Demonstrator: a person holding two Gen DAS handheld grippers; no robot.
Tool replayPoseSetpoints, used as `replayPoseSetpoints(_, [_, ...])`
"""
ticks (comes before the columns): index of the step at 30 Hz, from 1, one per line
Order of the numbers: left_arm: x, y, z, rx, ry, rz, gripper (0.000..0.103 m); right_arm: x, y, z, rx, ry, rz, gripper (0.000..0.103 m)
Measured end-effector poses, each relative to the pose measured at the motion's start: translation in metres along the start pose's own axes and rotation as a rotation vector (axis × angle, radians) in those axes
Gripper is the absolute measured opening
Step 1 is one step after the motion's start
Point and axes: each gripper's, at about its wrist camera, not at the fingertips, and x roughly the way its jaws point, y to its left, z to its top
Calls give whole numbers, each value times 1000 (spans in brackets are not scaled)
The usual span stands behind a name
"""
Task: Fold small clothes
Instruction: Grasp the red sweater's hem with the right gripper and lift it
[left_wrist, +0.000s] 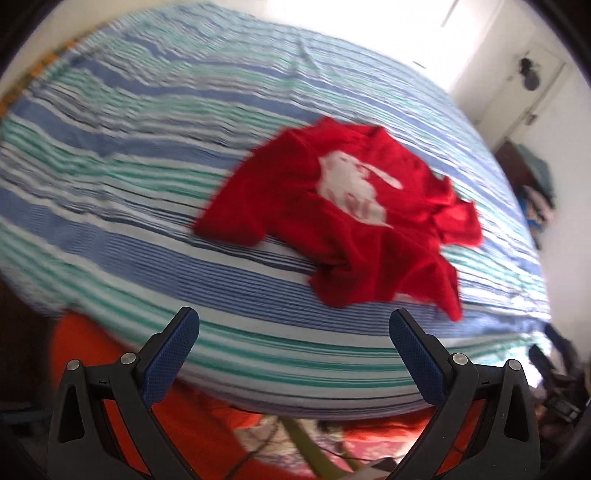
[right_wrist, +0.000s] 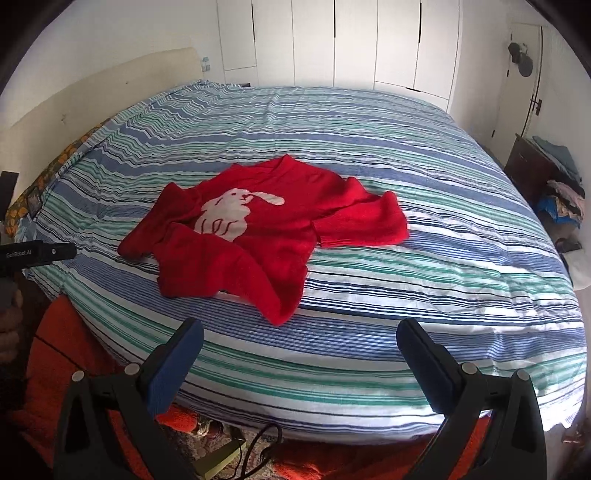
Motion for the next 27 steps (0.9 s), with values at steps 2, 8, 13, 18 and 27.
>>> replayPoseSetpoints(2, [27,-3,-4,26,51,-51,102,26,-6,-10,8,49,98,103])
replayPoseSetpoints(8, [55,-16,-10,80,99,-41,102,105,-21,-24,130,151,392,103])
replayPoseSetpoints(13, [42,-10,-16,58,64,14,102,178,-34,-16,276,212,461,103])
replayPoseSetpoints(18, [44,8,-27,10,77,53,102,193,-20,-7,314,145,623,85])
replayPoseSetpoints(27, [57,10,-31,-1,103,92,102,206,-36,20,539,135,687,59])
